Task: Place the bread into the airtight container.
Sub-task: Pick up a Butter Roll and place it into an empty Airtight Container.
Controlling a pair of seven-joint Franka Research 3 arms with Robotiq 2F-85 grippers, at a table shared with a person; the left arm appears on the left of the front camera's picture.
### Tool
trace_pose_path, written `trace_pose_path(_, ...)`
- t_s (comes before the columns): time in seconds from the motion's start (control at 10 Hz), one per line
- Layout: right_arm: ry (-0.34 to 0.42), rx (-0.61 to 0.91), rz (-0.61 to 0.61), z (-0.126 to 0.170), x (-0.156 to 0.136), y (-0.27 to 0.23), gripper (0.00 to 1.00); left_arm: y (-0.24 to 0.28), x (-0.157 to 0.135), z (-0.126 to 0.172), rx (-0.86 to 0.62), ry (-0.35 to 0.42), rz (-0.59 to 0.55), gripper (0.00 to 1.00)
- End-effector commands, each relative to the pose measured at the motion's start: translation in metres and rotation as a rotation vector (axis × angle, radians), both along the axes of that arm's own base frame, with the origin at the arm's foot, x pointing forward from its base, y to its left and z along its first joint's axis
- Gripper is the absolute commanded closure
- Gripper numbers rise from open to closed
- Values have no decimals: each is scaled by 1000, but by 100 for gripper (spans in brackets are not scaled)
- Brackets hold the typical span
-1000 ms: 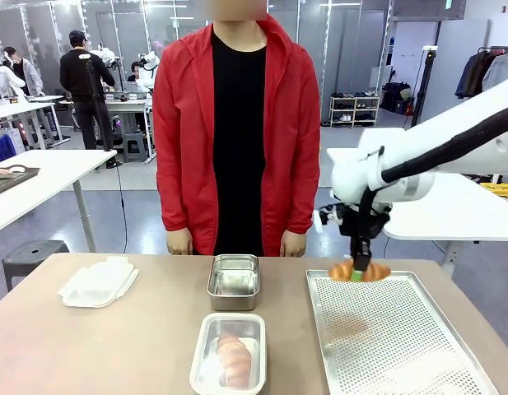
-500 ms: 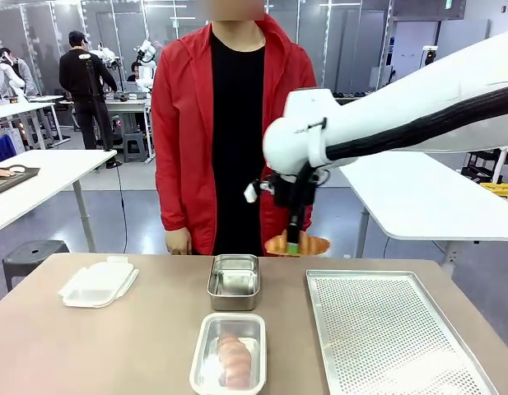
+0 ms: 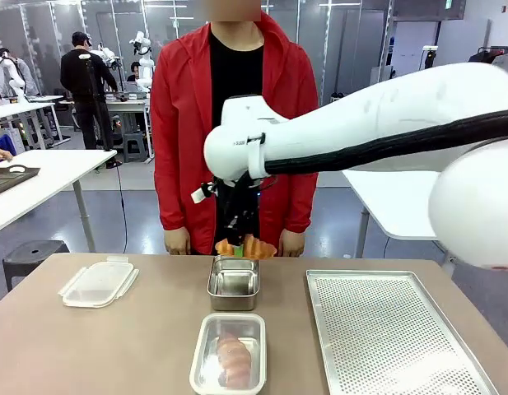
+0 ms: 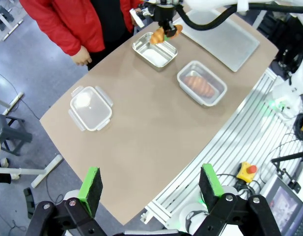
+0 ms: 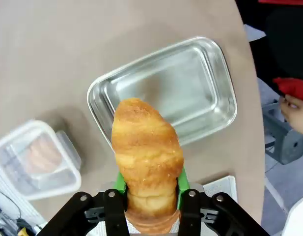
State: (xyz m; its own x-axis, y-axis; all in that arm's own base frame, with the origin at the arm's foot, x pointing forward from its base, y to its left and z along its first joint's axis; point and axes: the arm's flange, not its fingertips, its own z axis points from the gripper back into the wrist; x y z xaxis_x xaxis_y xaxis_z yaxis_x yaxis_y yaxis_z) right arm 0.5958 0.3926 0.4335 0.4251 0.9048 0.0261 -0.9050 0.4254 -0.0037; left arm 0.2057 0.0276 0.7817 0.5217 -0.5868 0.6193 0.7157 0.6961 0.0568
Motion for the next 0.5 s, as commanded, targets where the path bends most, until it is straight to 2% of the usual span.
trace_pose_path(0.0, -27, -7, -13, 0, 11, 12, 58, 0, 0, 1, 0, -1, -4, 0)
trace_pose_path(0.1, -38, 9, -26, -5, 12, 11, 58, 0, 0, 1, 0, -1, -4, 0)
trace_pose_path(0.2, -1, 4, 6, -5, 2, 9, 58, 0, 0, 1, 0, -1, -4, 0)
trace_pose_path(0.4, -1, 4, 6, -5, 2, 9, 58, 0, 0, 1, 0, -1, -4, 0)
